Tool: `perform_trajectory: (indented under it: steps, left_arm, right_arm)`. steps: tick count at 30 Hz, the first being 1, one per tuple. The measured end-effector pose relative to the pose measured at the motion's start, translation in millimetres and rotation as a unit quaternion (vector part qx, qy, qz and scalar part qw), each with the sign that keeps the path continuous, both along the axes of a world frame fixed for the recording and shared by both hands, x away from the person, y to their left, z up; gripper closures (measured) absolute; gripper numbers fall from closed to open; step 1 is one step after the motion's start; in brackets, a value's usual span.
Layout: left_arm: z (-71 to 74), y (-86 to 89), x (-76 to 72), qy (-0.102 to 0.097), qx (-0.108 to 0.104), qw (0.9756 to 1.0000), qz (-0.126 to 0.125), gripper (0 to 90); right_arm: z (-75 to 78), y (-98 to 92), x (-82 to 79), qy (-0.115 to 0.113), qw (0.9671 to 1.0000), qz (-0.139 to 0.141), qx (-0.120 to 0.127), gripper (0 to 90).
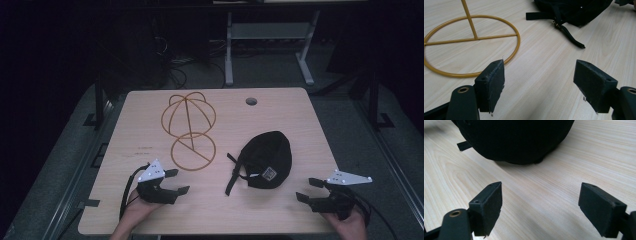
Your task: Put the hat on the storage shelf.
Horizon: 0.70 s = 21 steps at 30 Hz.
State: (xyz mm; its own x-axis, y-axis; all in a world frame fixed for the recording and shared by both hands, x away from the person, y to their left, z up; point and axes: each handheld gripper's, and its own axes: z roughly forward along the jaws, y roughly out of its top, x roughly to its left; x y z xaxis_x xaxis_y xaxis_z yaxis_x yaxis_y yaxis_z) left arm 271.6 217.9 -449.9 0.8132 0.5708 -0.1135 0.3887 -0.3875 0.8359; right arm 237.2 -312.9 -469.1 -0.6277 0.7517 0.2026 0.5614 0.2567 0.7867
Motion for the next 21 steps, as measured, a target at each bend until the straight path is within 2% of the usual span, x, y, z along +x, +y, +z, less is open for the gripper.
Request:
perform_trajectory:
  steps: [7, 10, 14, 21]
  left_arm:
    - [0.6, -3.8, -0.2, 0.007, -0.006, 1.0, -0.003, 24.6]
    - [1.2, -6.7, -1.8, 0.008, -0.002, 0.9999, -0.013, 24.6]
    - [4.8, -11.1, -3.8, 0.004, -0.008, 0.9997, -0.023, 24.6]
    - [9.1, -18.8, -3.7, 0.013, -0.011, 0.9994, -0.031, 24.8]
  right_arm:
    - [-0.4, 0.4, -0.5, 0.0, 1.0, 0.003, -0.004, 18.9]
    - [1.4, 1.7, -1.0, -0.004, 1.0, 0.001, 0.002, 18.9]
    - [4.7, 5.6, -3.5, -0.013, 0.9999, 0.003, 0.002, 18.9]
    - [6.3, 7.6, -4.6, -0.018, 0.9998, -0.001, 0.006, 18.6]
